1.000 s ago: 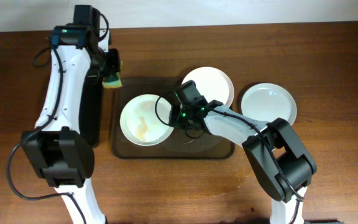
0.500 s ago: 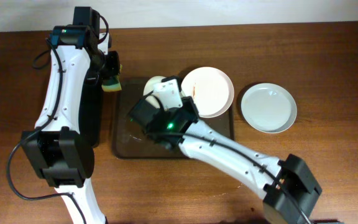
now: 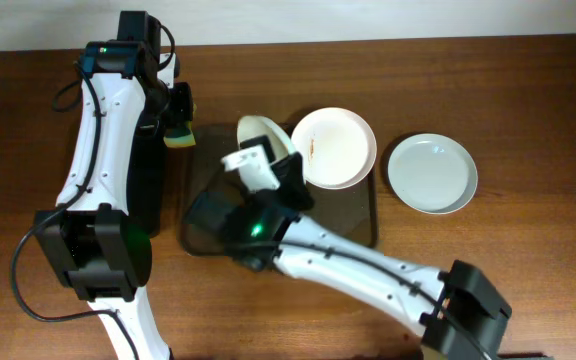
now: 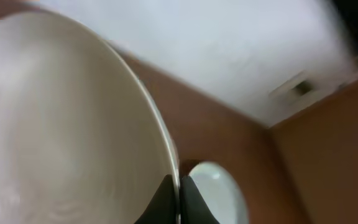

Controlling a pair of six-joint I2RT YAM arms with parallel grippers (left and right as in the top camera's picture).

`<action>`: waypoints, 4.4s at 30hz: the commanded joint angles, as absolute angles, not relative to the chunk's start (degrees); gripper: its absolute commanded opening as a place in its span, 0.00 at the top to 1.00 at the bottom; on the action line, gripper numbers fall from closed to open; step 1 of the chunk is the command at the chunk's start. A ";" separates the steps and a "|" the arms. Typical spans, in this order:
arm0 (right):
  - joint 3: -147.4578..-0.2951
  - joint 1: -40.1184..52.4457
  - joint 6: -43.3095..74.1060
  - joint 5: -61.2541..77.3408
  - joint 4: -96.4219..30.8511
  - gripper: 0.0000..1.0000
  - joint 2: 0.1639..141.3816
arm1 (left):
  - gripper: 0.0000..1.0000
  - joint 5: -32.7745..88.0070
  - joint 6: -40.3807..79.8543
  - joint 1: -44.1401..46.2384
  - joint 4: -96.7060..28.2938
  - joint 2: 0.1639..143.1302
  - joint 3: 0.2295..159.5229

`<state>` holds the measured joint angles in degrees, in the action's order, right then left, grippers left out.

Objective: Clean dirty plates on tray and stack at the side
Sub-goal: 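Lift the plate with the right gripper and stack it on the right plate, then drag the last stained plate to the tray center with the right gripper, then scrub the last plate with the sponge in the left gripper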

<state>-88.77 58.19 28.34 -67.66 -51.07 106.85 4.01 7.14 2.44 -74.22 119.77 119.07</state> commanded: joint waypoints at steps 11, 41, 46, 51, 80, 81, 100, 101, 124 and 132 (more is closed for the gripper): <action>-80.42 -16.25 21.58 0.91 -55.00 0.96 98.21 | 0.99 3.60 6.79 2.87 -74.24 119.13 118.74; -72.97 18.37 37.89 -5.34 -37.91 0.74 109.69 | 0.99 3.60 6.81 2.94 -73.80 119.13 118.74; -72.99 18.90 35.73 1.63 -39.42 0.76 112.55 | 0.99 3.60 6.81 2.94 -73.80 119.13 118.74; -73.76 20.64 29.19 12.36 -45.74 0.78 112.49 | 0.99 3.57 6.81 2.94 -73.76 119.13 118.74; -89.06 23.42 14.96 12.10 -42.83 0.59 121.56 | 0.99 3.60 6.81 2.98 -72.90 119.13 118.21; -89.06 24.05 14.98 12.45 -42.52 0.59 122.48 | 0.99 3.57 6.81 2.98 -72.84 119.15 118.21; -89.01 27.05 33.54 12.51 -39.44 0.96 127.61 | 0.99 8.32 6.07 4.91 -72.99 122.58 118.10; -89.01 27.05 33.54 12.49 -39.68 0.96 127.61 | 0.99 9.37 4.54 5.91 -72.99 123.26 118.10; -89.01 26.89 34.37 12.25 -39.59 0.96 127.68 | 0.99 24.97 -7.94 13.02 -70.26 135.31 88.64; -88.99 26.89 34.37 12.25 -39.66 0.96 127.68 | 0.99 17.39 2.83 10.13 -57.98 135.31 88.66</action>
